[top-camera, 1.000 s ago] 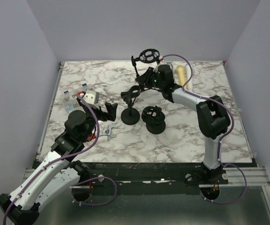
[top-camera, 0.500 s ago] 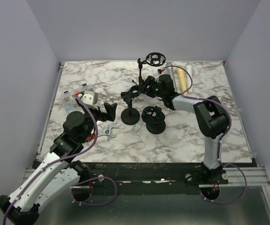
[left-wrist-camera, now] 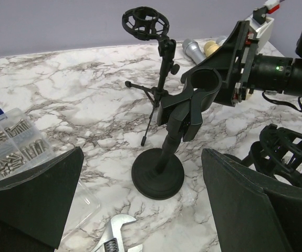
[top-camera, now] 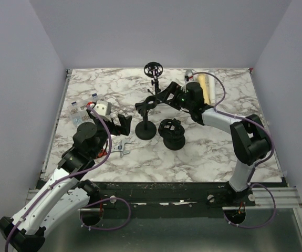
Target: Remove the microphone from the stand
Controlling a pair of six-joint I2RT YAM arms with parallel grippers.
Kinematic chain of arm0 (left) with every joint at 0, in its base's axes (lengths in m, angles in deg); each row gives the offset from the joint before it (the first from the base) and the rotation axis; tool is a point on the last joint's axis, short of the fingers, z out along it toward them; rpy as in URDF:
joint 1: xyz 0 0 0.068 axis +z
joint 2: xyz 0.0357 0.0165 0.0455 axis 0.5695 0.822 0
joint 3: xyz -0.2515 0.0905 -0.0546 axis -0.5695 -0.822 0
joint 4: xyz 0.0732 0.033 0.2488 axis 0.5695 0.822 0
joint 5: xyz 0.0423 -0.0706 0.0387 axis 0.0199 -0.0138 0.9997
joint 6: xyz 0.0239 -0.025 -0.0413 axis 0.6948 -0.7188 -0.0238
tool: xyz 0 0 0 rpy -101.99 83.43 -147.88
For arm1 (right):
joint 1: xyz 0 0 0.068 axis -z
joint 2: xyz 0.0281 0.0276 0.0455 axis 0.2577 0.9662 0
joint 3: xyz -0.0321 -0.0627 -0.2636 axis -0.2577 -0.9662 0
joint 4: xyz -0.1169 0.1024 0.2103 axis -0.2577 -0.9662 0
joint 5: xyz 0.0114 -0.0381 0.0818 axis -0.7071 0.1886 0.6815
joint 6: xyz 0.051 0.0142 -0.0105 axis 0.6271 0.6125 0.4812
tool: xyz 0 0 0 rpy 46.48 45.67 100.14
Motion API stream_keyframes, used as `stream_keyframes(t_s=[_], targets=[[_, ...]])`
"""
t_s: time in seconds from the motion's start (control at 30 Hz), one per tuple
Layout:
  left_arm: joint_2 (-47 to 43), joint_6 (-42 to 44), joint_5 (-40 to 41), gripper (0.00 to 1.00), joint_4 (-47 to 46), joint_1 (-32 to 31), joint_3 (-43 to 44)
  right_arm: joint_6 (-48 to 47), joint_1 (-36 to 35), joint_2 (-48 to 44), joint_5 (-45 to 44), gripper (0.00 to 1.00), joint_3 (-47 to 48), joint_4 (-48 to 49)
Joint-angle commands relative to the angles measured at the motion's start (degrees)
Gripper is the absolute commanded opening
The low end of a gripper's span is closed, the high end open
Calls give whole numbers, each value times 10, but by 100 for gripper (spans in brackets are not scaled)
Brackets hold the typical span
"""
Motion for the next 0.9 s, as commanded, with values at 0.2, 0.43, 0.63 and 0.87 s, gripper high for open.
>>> stream_keyframes(t_s=[0.2,0.43,0.63,0.87], targets=[[-21,-4,-8,99,-4,14,4,-85,6,-111,-43,98,-17,-118],[-57,4,7,98,-4,14,-3,-170,6,-249,-179,100,-34,-242],[-88,4,6,99,-10,14,-9,-223,6,-420,-288,100,-82,-331],[-130,15,26,99,-16,14,-10,-236,6,-637,-373,100,-105,-412]])
